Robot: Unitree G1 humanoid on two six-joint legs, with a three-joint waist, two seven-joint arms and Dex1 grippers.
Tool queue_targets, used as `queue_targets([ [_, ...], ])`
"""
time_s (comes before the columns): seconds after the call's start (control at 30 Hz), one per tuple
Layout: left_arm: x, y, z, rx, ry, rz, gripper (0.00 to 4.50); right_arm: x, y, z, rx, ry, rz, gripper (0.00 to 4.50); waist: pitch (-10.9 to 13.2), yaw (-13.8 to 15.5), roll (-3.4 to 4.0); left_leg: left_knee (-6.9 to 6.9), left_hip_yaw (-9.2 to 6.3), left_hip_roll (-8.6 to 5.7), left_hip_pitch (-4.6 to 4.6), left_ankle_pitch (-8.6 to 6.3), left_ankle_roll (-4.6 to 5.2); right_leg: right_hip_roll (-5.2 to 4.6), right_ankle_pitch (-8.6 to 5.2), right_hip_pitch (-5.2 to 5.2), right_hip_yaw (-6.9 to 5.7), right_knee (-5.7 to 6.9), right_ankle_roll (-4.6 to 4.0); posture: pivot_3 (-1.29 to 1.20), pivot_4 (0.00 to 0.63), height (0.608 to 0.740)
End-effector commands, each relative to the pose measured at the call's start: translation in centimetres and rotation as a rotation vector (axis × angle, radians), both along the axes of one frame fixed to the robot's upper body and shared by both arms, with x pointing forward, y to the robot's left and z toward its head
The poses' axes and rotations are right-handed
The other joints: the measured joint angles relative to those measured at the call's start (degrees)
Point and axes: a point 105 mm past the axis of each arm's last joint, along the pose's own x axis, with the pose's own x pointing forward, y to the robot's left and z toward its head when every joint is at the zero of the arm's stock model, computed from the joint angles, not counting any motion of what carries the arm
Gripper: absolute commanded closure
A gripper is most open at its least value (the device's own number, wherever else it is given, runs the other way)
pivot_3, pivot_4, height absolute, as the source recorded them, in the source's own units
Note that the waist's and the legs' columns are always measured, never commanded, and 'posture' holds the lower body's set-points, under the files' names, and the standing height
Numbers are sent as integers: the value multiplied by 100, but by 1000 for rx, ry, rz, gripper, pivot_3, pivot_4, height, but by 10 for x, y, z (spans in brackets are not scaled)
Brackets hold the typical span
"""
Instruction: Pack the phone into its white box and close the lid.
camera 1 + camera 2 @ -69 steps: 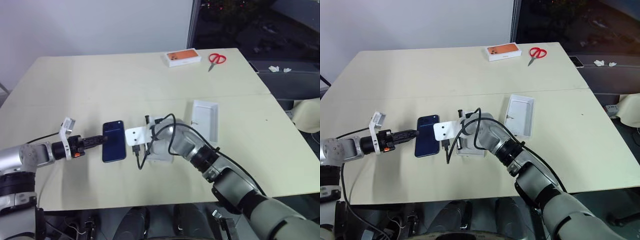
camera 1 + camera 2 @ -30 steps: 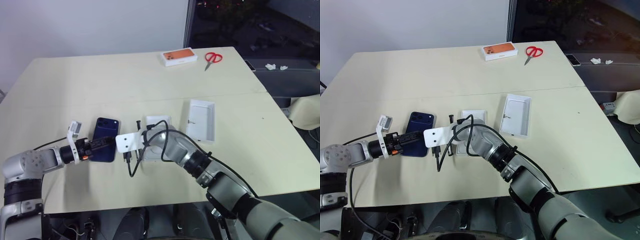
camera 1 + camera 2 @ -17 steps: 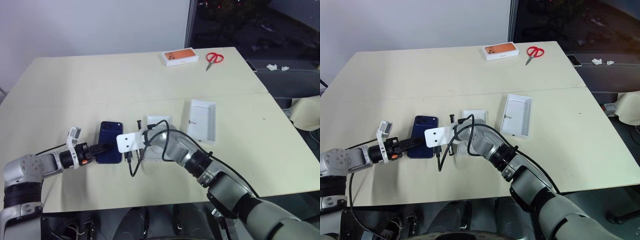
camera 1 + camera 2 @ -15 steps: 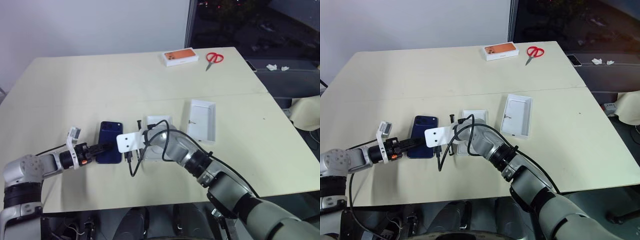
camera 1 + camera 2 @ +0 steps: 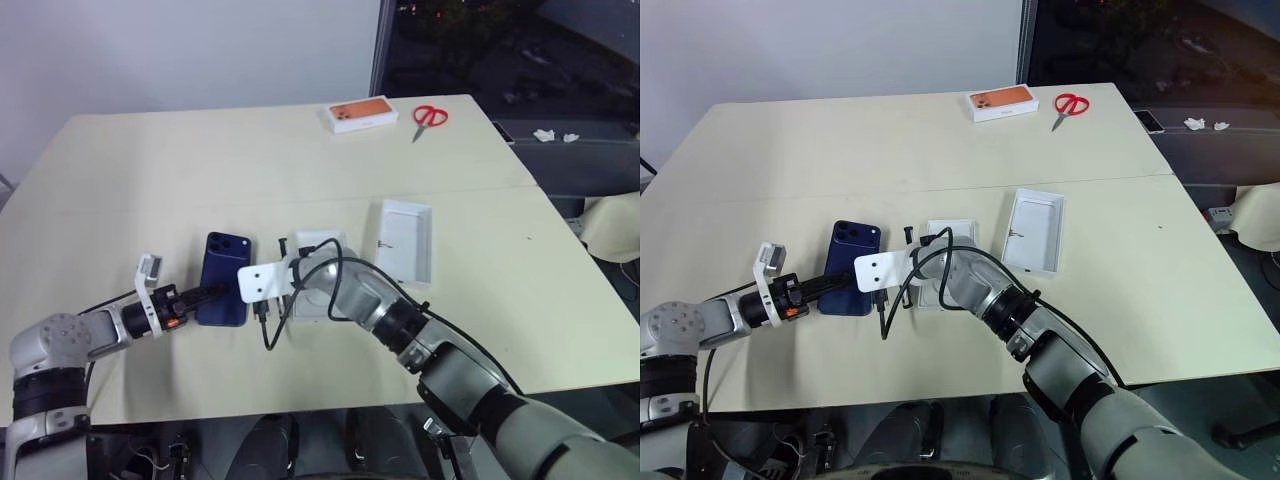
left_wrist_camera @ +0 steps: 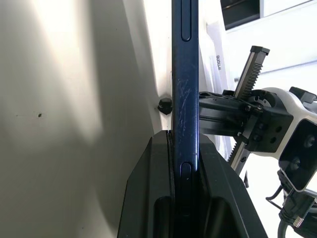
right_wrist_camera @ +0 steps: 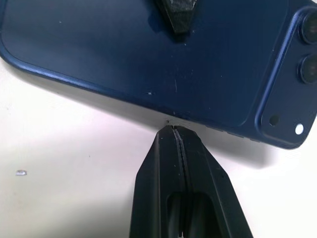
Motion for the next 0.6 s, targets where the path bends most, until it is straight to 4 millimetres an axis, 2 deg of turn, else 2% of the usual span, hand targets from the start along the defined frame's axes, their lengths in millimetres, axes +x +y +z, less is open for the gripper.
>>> queue_targets([
  [0.03, -4, 1, -9, -17, 38, 18, 4460, 2, 4, 39, 151, 13, -4, 4500, 0, 1, 0, 0, 0, 0, -1, 0, 0, 0, 0, 1, 0, 0, 0, 0, 150, 740],
  [0.13, -3, 2, 9, -115, -12, 24, 4460, -3, 8, 80, 409, 174, -30, 4500, 3, -9, -1, -1, 0, 2, -11, 0, 0, 0, 0, 0, 0, 0, 0, 0, 150, 740],
  [0.2, -1, 5, 19, -162, -36, 44, 4460, -6, 2, 104, 551, 293, -38, 4500, 3, -8, -1, -2, -2, 3, -15, 0, 0, 1, 0, -6, 0, 0, 0, 0, 150, 740],
  [0.3, 4, 7, 34, -211, -66, 61, 4460, -6, -16, 120, 648, 379, -49, 4500, 7, 9, -11, 0, -2, 3, -22, 0, 1, 0, 0, -9, 0, -1, 0, 0, 150, 740],
  [0.43, 5, -1, 60, -386, -53, 0, 4489, -11, -60, 119, 681, 388, -31, 3300, 14, 117, -23, 4, -8, 0, -25, -1, 2, -2, 0, -8, -8, -4, 0, 0, 150, 740],
  [0.5, 7, -8, 67, -409, -68, -14, 4489, -14, -79, 114, 669, 364, -28, 2127, 16, 150, -26, 4, -10, -4, -32, -2, 4, -5, 0, -8, -11, -11, 1, 0, 150, 740],
  [0.6, 14, -19, 75, -438, -80, -19, 4489, -22, -106, 109, 653, 336, -17, 787, 21, 137, -31, 7, -6, -6, -44, -3, 6, -8, 0, -18, -9, -12, 2, 0, 150, 740],
])
